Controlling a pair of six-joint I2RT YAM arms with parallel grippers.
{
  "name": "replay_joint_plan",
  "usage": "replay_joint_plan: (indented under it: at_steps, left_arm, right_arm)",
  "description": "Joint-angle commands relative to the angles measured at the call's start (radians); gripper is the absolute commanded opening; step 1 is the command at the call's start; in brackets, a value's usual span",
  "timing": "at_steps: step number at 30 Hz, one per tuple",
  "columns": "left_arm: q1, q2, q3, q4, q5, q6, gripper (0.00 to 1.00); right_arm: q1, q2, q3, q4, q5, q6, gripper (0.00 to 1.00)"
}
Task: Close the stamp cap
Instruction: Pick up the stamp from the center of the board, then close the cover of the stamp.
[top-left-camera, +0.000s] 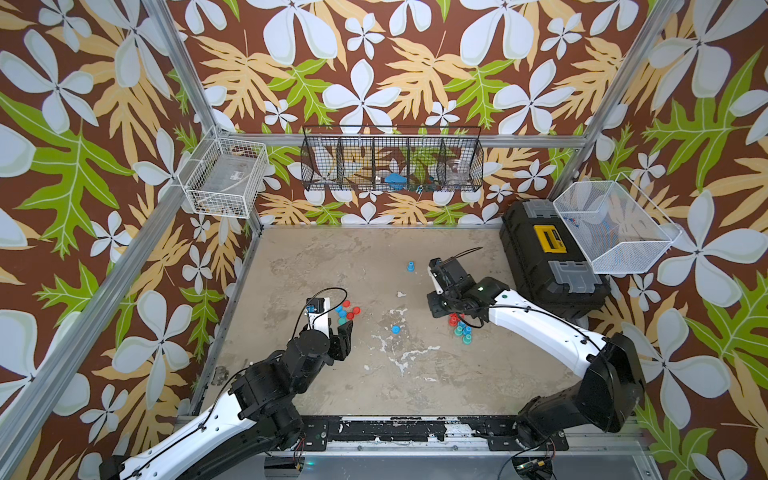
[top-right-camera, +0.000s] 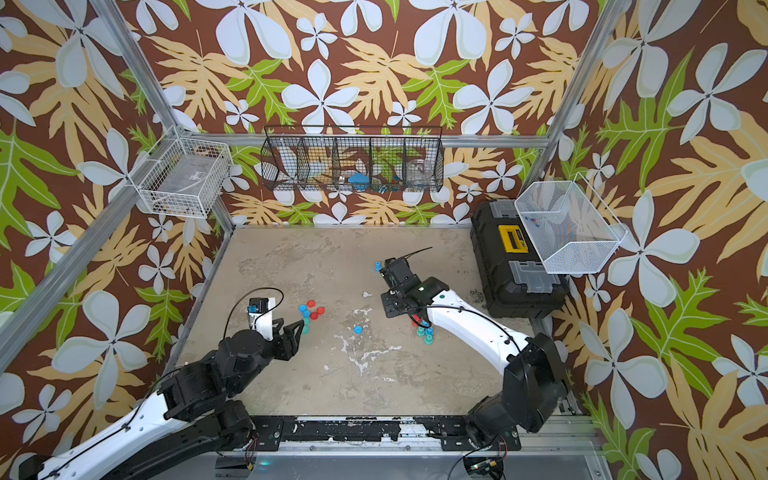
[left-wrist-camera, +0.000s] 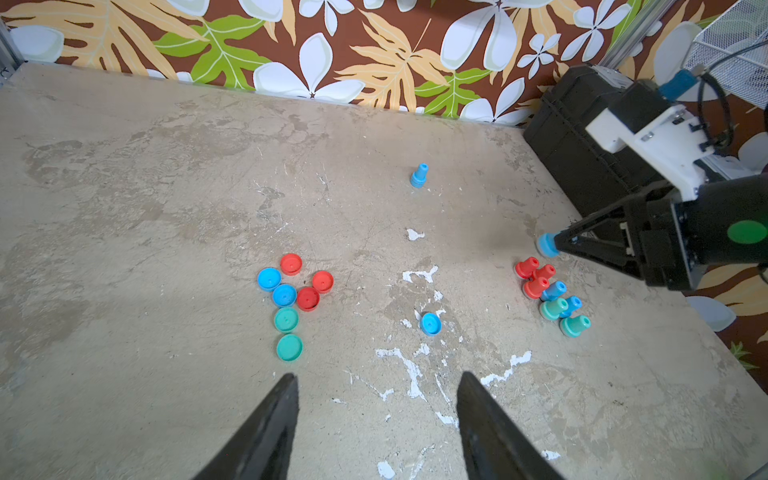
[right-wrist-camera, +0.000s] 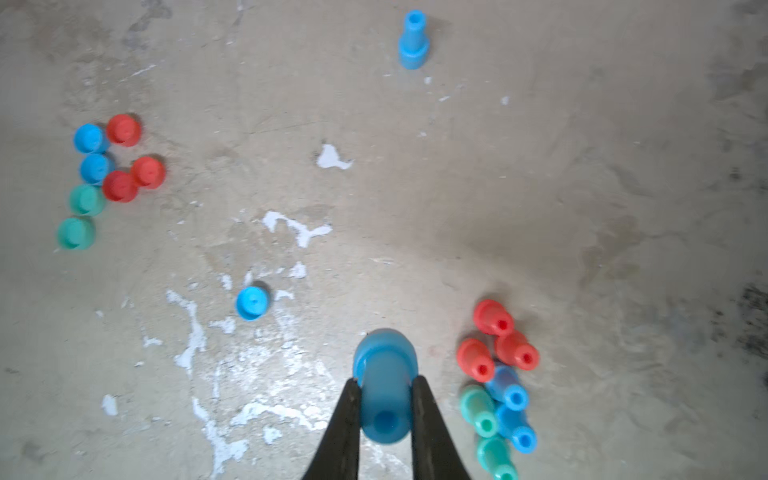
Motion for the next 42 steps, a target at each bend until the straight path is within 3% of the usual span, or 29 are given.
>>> replay_joint_plan:
  at_steps: [1,13,42]
  left_arm:
    - [0.001,0.0,0.002,0.001,-0.012,-0.005,0.63]
    - [0.003,-0.002,0.002,0.0,-0.016,-0.007,0.63]
    - [0.004,-0.007,0.002,-0.002,-0.019,-0.008,0.63]
  right_arm:
    - [0.068,0.054,0.039,-0.015,0.001,0.041,0.15]
    - [0.209,0.263,0.136,0.028,-0.02,0.073,0.14]
    - [0.204,0.365,0.142,0.061,0.025,0.063,0.13]
